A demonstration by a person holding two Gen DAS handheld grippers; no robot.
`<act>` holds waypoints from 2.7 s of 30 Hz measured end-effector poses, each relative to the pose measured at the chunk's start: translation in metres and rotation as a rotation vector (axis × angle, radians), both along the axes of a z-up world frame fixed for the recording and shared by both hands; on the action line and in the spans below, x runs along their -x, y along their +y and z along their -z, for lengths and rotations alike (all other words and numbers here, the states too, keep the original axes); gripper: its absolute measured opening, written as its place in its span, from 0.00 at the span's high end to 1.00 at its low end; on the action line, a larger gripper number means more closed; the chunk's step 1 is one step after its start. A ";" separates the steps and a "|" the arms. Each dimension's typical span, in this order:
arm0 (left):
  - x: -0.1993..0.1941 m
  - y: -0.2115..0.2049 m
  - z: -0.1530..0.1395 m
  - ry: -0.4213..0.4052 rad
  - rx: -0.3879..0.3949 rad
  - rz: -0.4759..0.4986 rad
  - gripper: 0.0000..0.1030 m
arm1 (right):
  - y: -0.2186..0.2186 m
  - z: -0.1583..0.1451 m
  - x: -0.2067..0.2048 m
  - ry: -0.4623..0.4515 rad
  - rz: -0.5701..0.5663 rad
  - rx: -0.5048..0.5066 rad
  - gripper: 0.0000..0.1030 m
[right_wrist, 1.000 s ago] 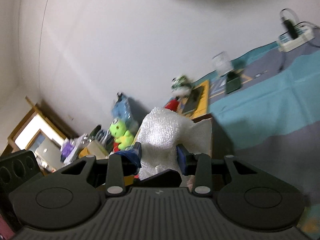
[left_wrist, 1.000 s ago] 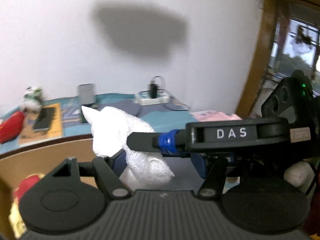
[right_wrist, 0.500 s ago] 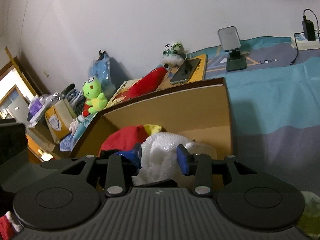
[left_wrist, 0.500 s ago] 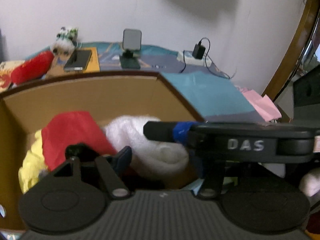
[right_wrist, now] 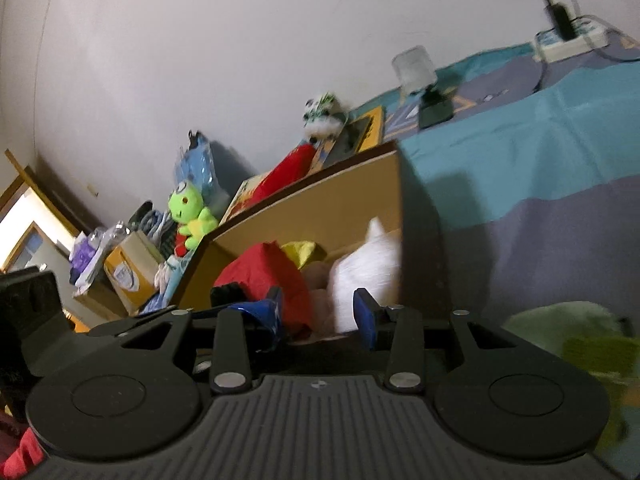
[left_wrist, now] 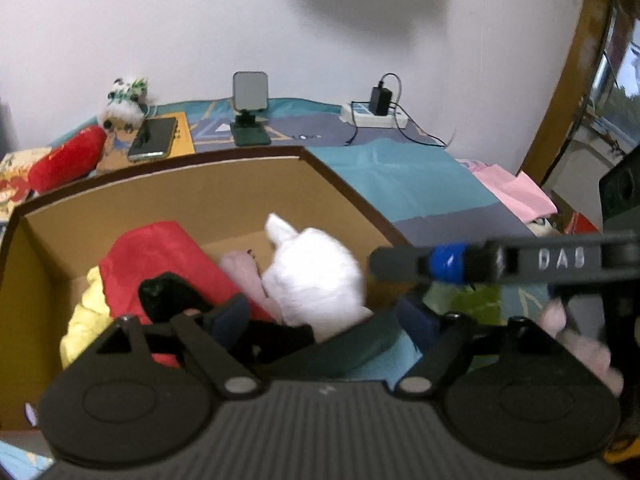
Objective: Organize soft objects
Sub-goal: 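Move the right gripper to the pile and grasp the green sock, then carry the green sock with the right gripper and lower it into the box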
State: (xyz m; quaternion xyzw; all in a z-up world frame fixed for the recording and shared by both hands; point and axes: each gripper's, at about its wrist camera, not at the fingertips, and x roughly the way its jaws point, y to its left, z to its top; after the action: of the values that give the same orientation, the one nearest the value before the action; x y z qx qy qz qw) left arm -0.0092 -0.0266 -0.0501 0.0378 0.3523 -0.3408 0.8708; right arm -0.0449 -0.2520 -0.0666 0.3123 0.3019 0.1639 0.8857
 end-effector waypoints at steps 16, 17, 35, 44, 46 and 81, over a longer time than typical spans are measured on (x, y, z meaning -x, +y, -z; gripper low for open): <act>0.067 -0.095 0.012 0.036 -0.032 0.269 0.18 | -0.113 0.041 0.066 0.183 0.274 -0.004 0.78; 0.069 -0.102 0.016 0.046 -0.039 0.278 0.19 | -0.117 0.046 0.068 0.199 0.279 -0.014 0.78; 0.047 -0.191 0.074 0.145 -0.122 0.201 0.48 | -0.124 0.081 0.045 0.301 0.056 -0.034 0.80; 0.050 -0.182 0.070 0.167 -0.102 0.164 0.70 | -0.112 0.071 0.041 0.238 -0.080 0.014 0.87; 0.054 -0.176 0.064 0.160 -0.091 0.161 0.71 | -0.109 0.066 0.043 0.227 -0.095 0.009 0.88; -0.030 -0.009 -0.010 -0.014 0.028 -0.064 0.70 | 0.036 -0.008 -0.057 -0.040 -0.108 0.080 0.83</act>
State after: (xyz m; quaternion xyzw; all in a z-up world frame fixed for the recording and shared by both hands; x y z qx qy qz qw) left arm 0.0208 -0.0356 -0.0398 0.0166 0.3425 -0.3174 0.8841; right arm 0.0124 -0.2161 -0.0585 0.2566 0.3070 0.2053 0.8932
